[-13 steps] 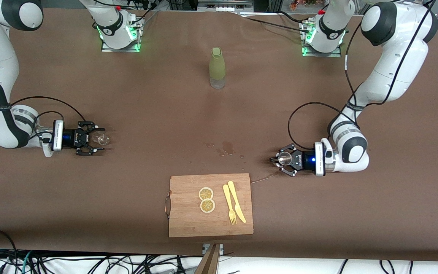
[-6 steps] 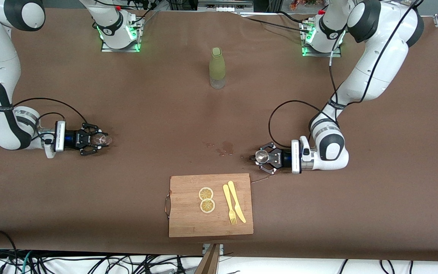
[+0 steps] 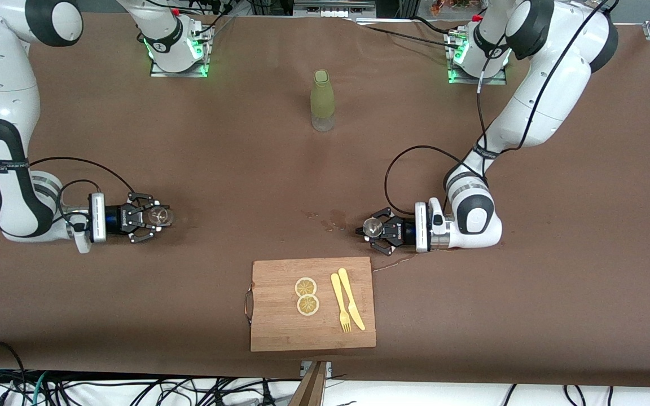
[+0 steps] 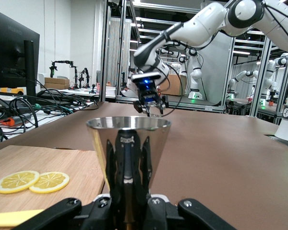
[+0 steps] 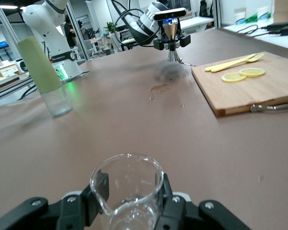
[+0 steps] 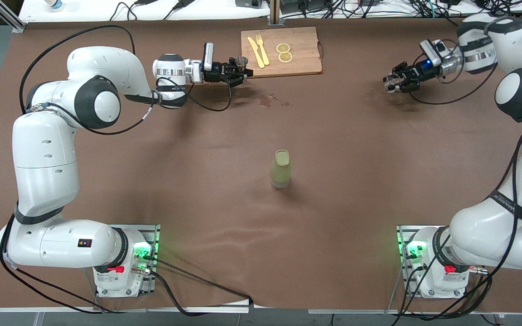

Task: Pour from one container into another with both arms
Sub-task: 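Lift the beaker with the right gripper toward the jigger held by the left gripper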

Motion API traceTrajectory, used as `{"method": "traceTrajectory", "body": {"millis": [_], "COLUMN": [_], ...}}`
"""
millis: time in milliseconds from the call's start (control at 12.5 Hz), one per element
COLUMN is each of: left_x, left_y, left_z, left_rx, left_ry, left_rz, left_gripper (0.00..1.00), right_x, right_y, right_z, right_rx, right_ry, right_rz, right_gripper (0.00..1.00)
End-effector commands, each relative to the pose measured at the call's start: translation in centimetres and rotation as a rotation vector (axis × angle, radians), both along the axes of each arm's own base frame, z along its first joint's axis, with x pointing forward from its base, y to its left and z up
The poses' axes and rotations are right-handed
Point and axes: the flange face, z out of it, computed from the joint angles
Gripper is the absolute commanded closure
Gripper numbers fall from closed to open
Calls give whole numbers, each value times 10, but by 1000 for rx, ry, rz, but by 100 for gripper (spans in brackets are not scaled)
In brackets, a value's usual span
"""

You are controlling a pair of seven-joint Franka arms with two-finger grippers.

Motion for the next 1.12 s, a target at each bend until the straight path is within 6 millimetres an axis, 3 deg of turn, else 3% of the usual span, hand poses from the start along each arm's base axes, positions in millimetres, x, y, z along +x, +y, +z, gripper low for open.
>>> {"method": "traceTrajectory", "body": {"millis": [0,319,639,1038], "left_x": [-2,-3,-10,-16], "left_y": [-4,-9,-8,-12], "left_z": [3,1,1,13], "left_rx": [-6,15,26,64], "left_ry": [-32,-29,-22,-31], "left_rz": [20,26,17,-1], "left_gripper": [100,100,100,100], "right_x": [25,62,80,74], "right_y": [42,110,188,277], "right_z": [40,100,154,165], "right_rx": [-63,-165,-309,-454], "right_ry": [65,157,249,300], "right_rz": [33,7,-44,-127], "right_gripper": [99,99,99,99]}}
